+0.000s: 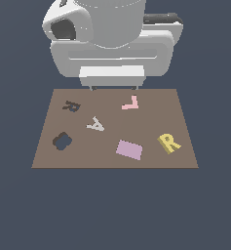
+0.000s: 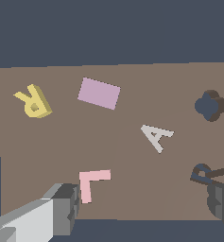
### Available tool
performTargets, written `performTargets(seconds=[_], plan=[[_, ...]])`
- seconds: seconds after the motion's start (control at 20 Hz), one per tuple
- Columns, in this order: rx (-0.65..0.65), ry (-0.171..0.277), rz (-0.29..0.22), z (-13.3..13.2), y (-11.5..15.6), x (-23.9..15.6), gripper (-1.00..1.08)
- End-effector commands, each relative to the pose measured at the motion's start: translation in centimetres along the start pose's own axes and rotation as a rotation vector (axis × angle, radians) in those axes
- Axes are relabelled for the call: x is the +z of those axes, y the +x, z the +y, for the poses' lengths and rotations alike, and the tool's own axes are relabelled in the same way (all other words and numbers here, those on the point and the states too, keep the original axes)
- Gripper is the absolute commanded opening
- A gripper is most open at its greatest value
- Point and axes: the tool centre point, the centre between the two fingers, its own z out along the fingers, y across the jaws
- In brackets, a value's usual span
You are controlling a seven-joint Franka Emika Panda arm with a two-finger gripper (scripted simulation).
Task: Insert a designated object into the corresponding slot on a board.
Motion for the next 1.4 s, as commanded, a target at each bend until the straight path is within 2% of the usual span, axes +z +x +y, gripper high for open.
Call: performTargets(seconds=[0.0, 0.3, 0.6, 1.35], plan=[[0.000, 0.000, 0.000, 0.0, 0.0, 0.0, 1.00], [-0.023, -0.001, 0.000, -0.7, 0.5, 0.7, 1.00], [-0.091, -0.003, -0.002, -2.8, 2.1, 2.6, 1.00], [-0.400, -0.017, -0.009, -13.1, 7.0, 11.4, 1.00]])
